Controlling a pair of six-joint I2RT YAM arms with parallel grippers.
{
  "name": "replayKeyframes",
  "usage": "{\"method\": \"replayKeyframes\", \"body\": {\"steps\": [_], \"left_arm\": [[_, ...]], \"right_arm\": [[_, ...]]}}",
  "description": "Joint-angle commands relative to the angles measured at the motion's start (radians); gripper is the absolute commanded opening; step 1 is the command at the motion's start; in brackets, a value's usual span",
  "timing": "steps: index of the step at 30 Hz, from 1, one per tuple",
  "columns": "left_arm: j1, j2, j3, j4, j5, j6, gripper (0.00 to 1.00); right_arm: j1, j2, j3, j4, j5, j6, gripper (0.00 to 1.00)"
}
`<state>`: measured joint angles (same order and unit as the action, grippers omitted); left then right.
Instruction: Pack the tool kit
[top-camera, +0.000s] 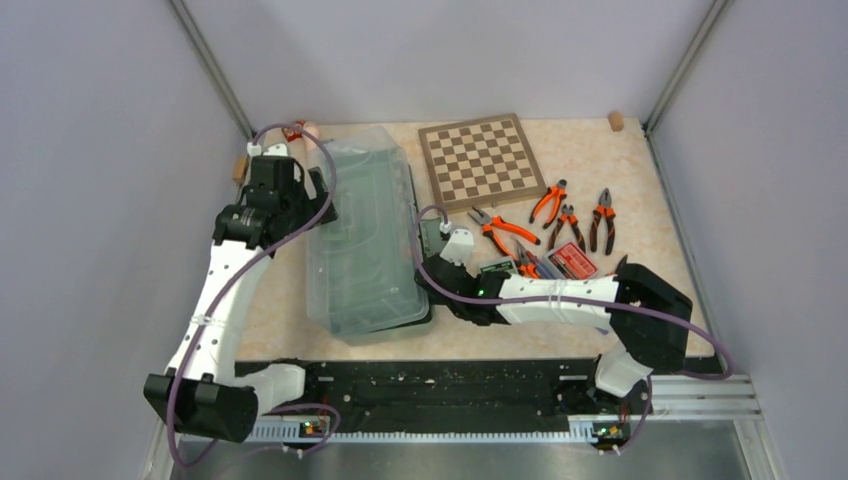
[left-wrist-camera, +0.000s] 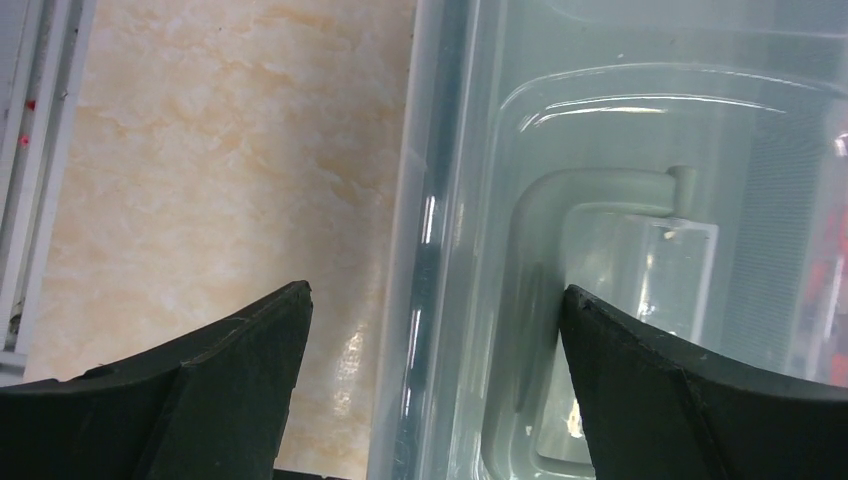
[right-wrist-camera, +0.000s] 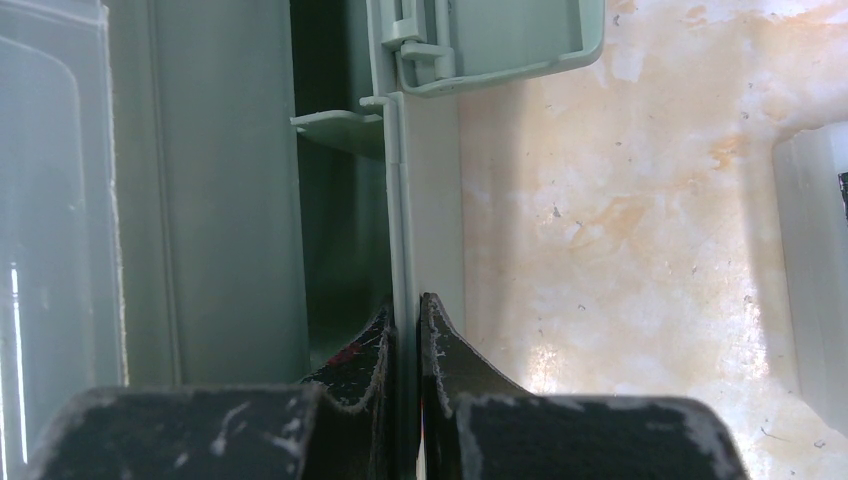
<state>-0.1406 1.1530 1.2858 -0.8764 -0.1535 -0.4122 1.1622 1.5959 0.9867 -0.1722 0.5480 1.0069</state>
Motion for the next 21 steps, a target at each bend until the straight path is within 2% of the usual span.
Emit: {"method": "replayKeyframes", "body": {"steps": [1,7,16,21], "left_arm": [[-0.015,0.011,-0.017,0.014,-0.049,0.026,0.98],[-0.035,0.025,-0.009,0.002,-0.058,0.028,0.98],[-0.036,0.023,0.064,-0.099,-0.388,0.072,0.85],[-0.036,0.027,0.1,-0.133,-0.513,0.092,0.83]], "right_arm": [[-0.005,-0.072,0.043,0.142,-0.003,0.051,0.0],[-0.006,-0.076,0.038,0.142,0.0,0.053,0.0],[-0.014,-0.095,0.013,0.142,0.013,0.069,0.0],[-0.021,-0.11,-0.001,0.139,0.026,0.077,0.0]]}}
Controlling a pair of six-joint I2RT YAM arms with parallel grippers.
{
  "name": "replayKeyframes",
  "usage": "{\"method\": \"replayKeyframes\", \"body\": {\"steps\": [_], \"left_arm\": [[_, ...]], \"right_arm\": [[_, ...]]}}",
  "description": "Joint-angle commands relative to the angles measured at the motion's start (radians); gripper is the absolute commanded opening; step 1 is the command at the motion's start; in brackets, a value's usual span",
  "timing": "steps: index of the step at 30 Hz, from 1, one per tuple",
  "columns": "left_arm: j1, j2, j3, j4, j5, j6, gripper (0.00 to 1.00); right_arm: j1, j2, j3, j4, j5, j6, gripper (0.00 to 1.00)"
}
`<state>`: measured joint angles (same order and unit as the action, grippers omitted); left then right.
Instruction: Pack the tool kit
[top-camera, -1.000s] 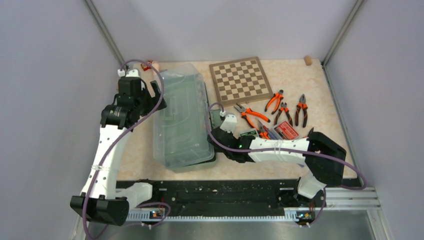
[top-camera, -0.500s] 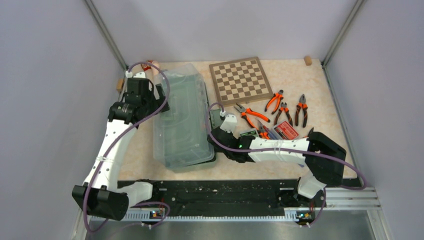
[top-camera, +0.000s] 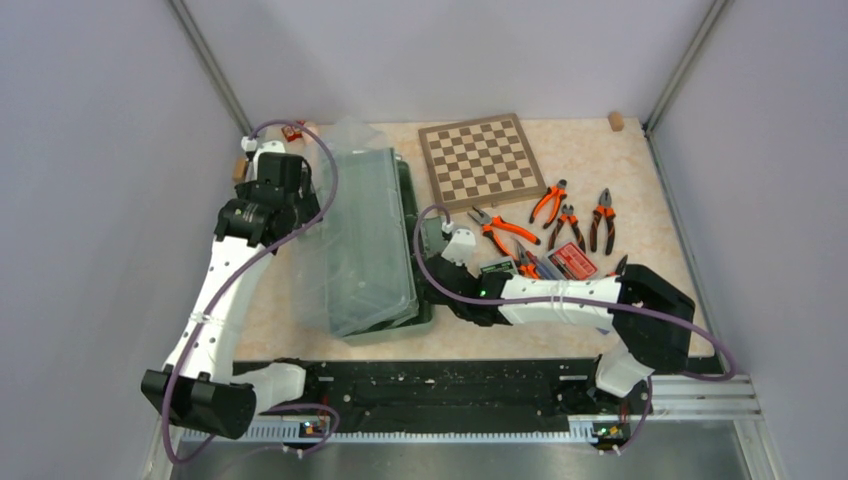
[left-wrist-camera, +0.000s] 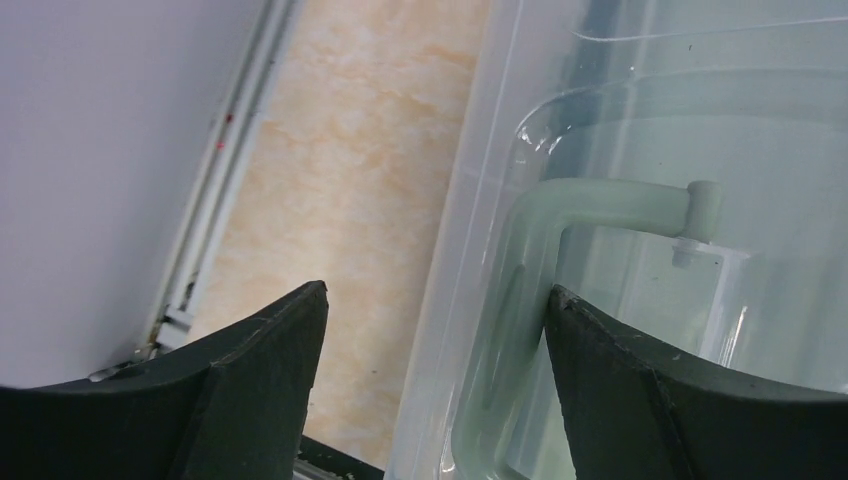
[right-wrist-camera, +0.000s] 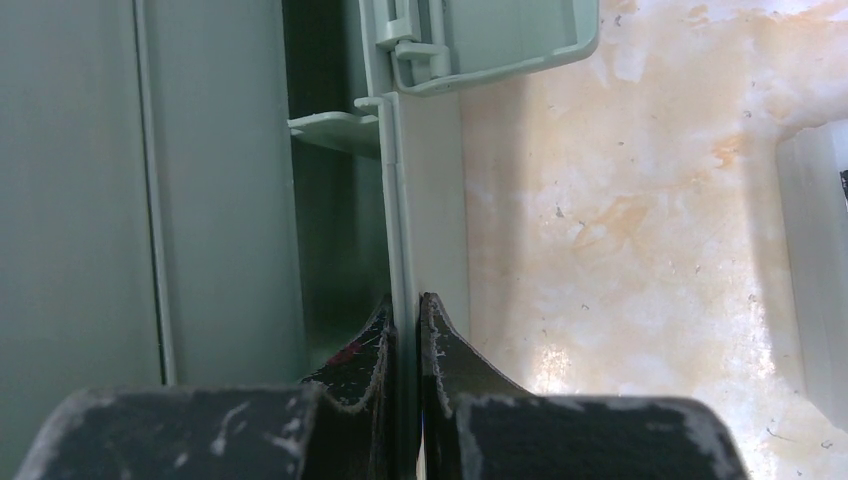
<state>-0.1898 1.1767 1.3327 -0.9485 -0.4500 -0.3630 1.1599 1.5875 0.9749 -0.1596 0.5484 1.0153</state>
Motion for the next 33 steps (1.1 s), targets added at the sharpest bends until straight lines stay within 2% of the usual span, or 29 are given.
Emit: {"method": "replayKeyframes", "body": {"steps": [1,5,10,23,27,33], "left_arm": [[0.013,0.002,0.054,-0.062,-0.237,0.045,0.83],[0.026,-0.003,0.05,-0.062,-0.315,0.045,0.83],[0.081,-0.038,0.017,-0.029,-0.328,0.059,0.84],[0.355,-0.171,-0.155,0.137,-0.179,0.01,0.93],[0.431,-0.191,-0.113,0.139,-0.171,0.009,0.98],[0.511,-0.2,0.028,0.119,-0.223,0.035,0.99]], "right_arm": [[-0.02,-0.105,0.009,0.124,0.028,0.07,0.0],[-0.033,-0.121,-0.011,0.118,0.034,0.08,0.0],[-0.056,-0.147,-0.042,0.112,0.037,0.098,0.0],[-0.075,-0.232,-0.128,0.065,0.104,0.15,0.0],[-0.076,-0.246,-0.147,0.059,0.112,0.172,0.0],[-0.075,-0.253,-0.159,0.057,0.108,0.188,0.0]]}}
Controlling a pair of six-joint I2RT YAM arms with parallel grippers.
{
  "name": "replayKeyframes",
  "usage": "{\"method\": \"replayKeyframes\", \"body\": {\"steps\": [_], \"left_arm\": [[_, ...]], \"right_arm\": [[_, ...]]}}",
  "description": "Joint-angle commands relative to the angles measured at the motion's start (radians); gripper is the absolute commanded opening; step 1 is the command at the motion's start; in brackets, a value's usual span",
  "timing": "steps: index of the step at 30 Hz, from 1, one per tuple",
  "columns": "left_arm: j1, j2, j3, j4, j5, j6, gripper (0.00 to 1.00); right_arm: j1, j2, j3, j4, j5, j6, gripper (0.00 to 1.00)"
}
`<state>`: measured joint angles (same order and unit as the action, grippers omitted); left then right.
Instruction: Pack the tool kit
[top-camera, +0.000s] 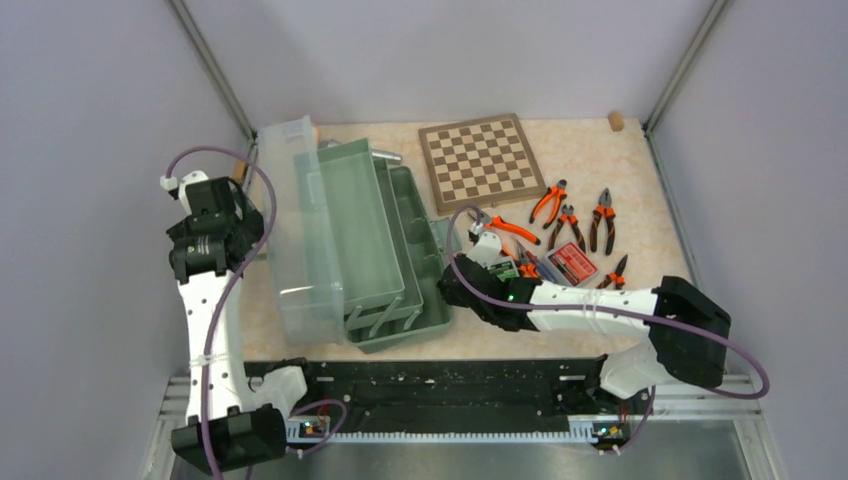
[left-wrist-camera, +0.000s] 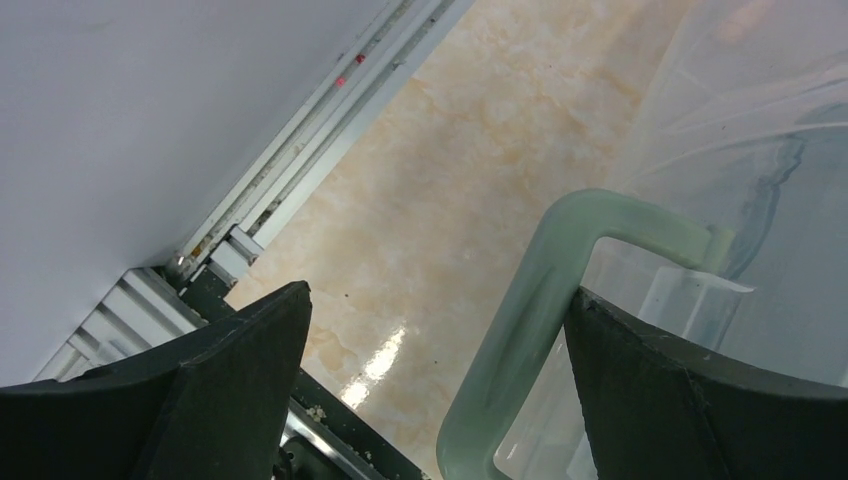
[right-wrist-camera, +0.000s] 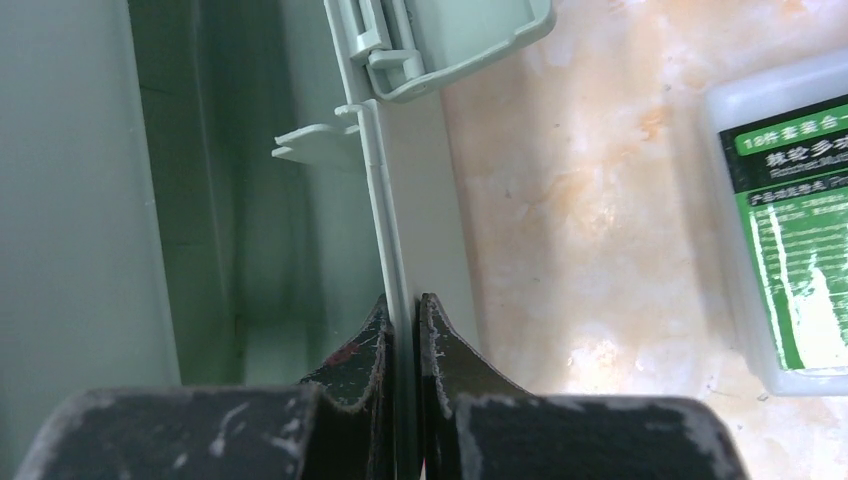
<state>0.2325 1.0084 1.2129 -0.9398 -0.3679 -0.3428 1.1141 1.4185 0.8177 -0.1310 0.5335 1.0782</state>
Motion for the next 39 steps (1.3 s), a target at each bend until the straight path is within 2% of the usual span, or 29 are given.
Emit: {"method": "replayKeyframes", "body": {"steps": [1,4,6,13,19,27,33,39], "left_arm": [[0.097,-0.031,0.161,0.106,-0.319,0.021,0.99],[0.117,-0.037,0.194,0.098,-0.338,0.015,0.99],[0.122,-0.058,0.164,0.104,-0.283,-0.024,0.98],[0.129,-0.169,-0.149,0.268,0.209,-0.239,0.99],[0.129,-0.127,-0.3,0.441,0.461,-0.328,0.98],[0.159,0.011,-0.263,0.547,0.677,-0.373,0.98],[0.222,-0.001,-0.262,0.644,0.908,-0.495,0.99],[0.241,-0.031,-0.251,0.626,0.997,-0.481,0.99]], "right_arm": [[-0.03,-0.086,-0.004,0.029,0.124,0.128,0.0],[-0.03,-0.095,-0.014,0.034,0.125,0.131,0.0],[-0.031,-0.096,-0.02,0.04,0.126,0.137,0.0],[-0.03,-0.095,-0.055,0.098,0.103,0.149,0.0],[-0.031,-0.115,-0.104,0.112,0.138,0.196,0.0],[-0.03,-0.159,-0.166,0.122,0.163,0.26,0.0],[-0.03,-0.148,-0.162,0.165,0.124,0.258,0.0],[-0.03,-0.121,-0.151,0.182,0.093,0.248,0.0]]}}
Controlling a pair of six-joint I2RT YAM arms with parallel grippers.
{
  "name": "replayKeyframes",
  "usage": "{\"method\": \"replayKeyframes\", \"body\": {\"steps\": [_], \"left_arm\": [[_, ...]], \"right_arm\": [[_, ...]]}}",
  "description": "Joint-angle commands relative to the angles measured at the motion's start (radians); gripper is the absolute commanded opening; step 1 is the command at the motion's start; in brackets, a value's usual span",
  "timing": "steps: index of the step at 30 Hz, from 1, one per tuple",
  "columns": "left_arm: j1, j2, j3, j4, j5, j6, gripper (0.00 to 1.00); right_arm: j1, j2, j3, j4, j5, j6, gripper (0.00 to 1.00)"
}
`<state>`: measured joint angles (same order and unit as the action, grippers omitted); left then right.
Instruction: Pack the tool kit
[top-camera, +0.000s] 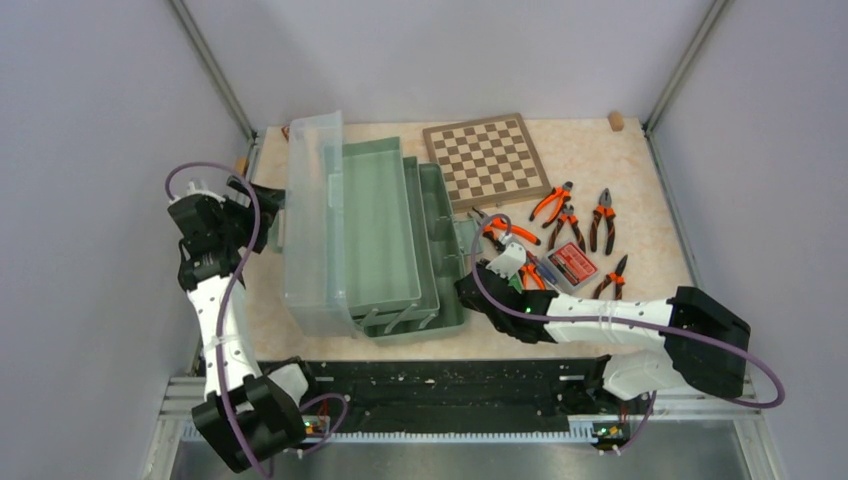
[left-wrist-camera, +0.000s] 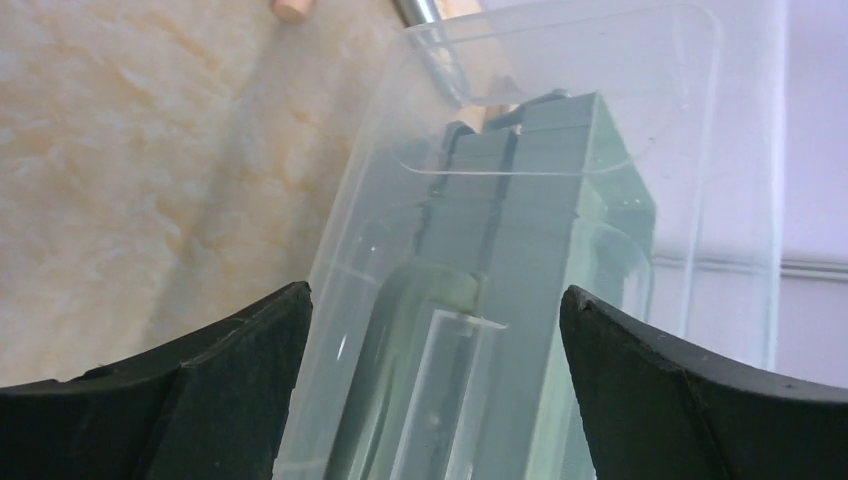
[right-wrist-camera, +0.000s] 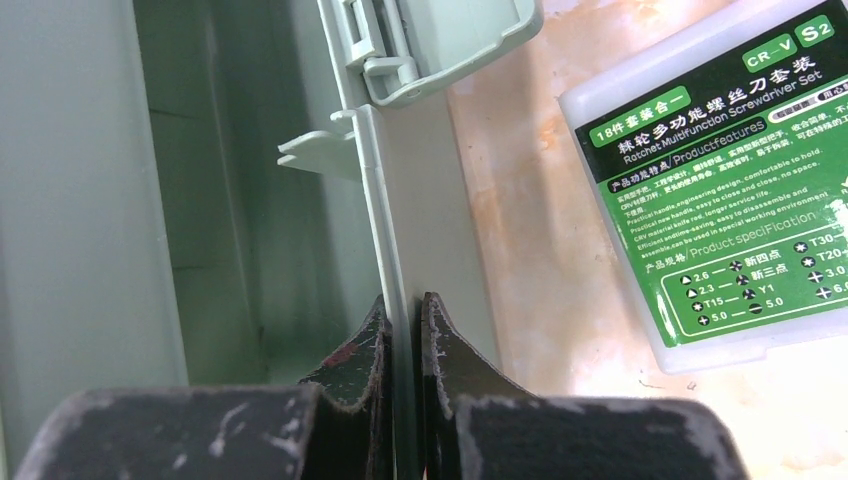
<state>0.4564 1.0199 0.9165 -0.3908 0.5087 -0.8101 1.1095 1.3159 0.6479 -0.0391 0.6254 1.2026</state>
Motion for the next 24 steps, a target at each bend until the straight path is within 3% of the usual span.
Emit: {"method": "replayKeyframes", "body": {"steps": [1,5,10,13,17,24], "left_arm": [[0.032,-0.048,0.053,0.053,0.11,0.009,0.98],[0.125,-0.069,0.109,-0.071,0.033,0.059,0.99],[0.122,-0.116,0.259,-0.228,-0.085,0.143,0.99],[0.075,-0.156,0.343,-0.263,-0.116,0.167,0.99],[-0.002,-0.188,0.399,-0.267,-0.049,0.146,0.99],[-0.156,-0.232,0.343,-0.263,-0.076,0.14,0.99]], "right_arm": [[-0.025,-0.017,0.02,0.091,0.001,0.121,0.0],[-0.025,-0.023,0.021,0.09,0.004,0.109,0.0],[-0.025,-0.022,0.027,0.09,0.005,0.101,0.0],[-0.025,-0.009,0.033,0.097,-0.008,0.101,0.0],[-0.024,0.007,0.039,0.107,-0.027,0.106,0.0],[-0.016,0.025,0.043,0.114,-0.064,0.161,0.0]]}}
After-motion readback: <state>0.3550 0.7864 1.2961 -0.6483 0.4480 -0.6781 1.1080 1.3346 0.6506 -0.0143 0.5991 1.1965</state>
